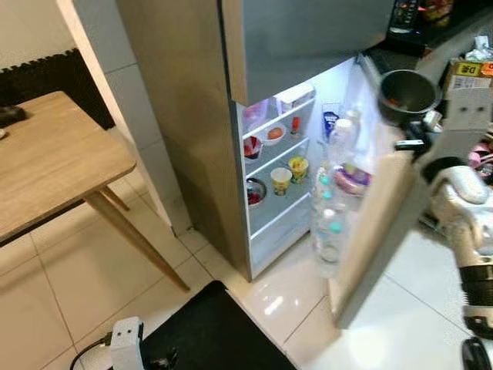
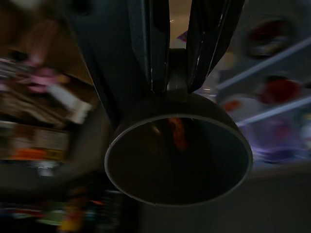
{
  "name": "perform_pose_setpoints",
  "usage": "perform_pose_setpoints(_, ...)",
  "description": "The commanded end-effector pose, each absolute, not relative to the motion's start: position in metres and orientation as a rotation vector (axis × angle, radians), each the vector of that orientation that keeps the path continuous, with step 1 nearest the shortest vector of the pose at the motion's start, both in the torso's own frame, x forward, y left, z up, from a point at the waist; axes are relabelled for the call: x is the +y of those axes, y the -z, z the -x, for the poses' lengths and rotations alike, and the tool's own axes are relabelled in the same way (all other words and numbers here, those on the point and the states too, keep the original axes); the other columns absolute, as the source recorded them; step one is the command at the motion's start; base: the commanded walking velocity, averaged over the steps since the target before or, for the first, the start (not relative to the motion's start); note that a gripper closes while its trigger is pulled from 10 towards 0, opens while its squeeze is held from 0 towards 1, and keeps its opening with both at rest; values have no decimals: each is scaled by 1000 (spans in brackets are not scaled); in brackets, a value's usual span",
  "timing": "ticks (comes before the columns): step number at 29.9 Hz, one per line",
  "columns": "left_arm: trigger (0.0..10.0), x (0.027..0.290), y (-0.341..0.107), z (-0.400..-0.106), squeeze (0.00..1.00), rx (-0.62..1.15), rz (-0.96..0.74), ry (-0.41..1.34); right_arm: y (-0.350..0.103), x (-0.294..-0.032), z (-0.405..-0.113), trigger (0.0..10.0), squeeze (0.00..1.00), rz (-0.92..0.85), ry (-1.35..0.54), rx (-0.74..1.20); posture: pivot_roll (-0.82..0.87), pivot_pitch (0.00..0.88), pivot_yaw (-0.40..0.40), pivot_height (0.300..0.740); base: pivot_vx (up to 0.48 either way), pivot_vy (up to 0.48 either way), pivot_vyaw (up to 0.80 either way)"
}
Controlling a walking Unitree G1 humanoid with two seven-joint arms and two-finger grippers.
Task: Restocking fridge
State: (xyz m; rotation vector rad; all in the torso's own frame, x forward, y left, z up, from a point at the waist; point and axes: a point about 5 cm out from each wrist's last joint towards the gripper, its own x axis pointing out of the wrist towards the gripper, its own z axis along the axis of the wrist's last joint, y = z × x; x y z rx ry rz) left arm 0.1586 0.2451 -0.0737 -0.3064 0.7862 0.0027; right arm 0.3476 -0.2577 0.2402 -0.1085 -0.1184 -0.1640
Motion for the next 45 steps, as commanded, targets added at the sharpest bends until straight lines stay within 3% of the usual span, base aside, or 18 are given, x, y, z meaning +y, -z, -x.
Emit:
perform_pose_setpoints(1, 10000, 243, 77, -153, 0, 807, 305, -3, -229, -282, -342, 10000, 0, 108, 285, -71, -162, 28, 35, 740, 0, 0, 0)
perform_pose_setpoints(2, 10000, 242, 77, -154, 0, 804, 307, -2, -225, -305, -335, 10000, 0, 139, 354, -49, -162, 28, 35, 740, 0, 0, 0)
perform_pose_setpoints(3, 10000, 242, 77, -154, 0, 804, 307, -2, -225, -305, -335, 10000, 0, 139, 354, -49, -162, 28, 35, 740, 0, 0, 0)
perform_pose_setpoints(5, 10000, 242, 77, -154, 0, 804, 308, -2, -225, -337, -324, 10000, 0, 195, 465, -31, -162, 28, 35, 740, 0, 0, 0)
perform_pose_setpoints(9, 10000, 241, 77, -154, 0, 804, 310, -2, -237, -353, -318, 10000, 0, 200, 510, -76, -161, 26, 34, 740, 0, 0, 0)
perform_pose_setpoints(15, 10000, 240, 78, -153, 0, 808, 312, 3, -250, -325, -329, 10000, 0, 126, 303, -201, -157, 26, 35, 740, 0, 0, 0)
perform_pose_setpoints(17, 10000, 239, 78, -154, 0, 809, 312, 8, -243, -297, -336, 10000, 0, 96, 106, -202, -156, 26, 35, 740, 0, 0, 0)
perform_pose_setpoints(21, 10000, 235, 79, -153, 0, 814, 312, 15, -198, -248, -339, 10000, 0, 111, -213, -67, -156, 21, 31, 740, 0, 0, 0)
perform_pose_setpoints(24, 10000, 233, 80, -153, 0, 816, 313, 20, -171, -236, -336, 10000, 0, 82, -269, -16, -155, 20, 29, 740, 0, 0, 0)
perform_pose_setpoints(30, 10000, 229, 81, -153, 0, 828, 300, 20, -92, -225, -322, 10000, 0, 47, -266, 184, -146, 18, 26, 740, 0, 0, 0)
perform_pose_setpoints(33, 10000, 229, 81, -153, 0, 832, 296, 16, -74, -221, -315, 10000, 0, 55, -273, 238, -147, 16, 25, 740, 0, 0, 0)
perform_pose_setpoints(37, 10000, 223, 83, -153, 0, 843, 290, 21, -8, -217, -277, 10000, 0, 14, -216, 481, -137, 6, 18, 740, 0, 0, 194)
perform_pose_setpoints(45, 10000, 219, 87, -148, 0, 866, 281, 18, 33, -231, -234, 10000, 0, -16, -116, 645, -132, 0, 14, 740, 0, 0, 775)
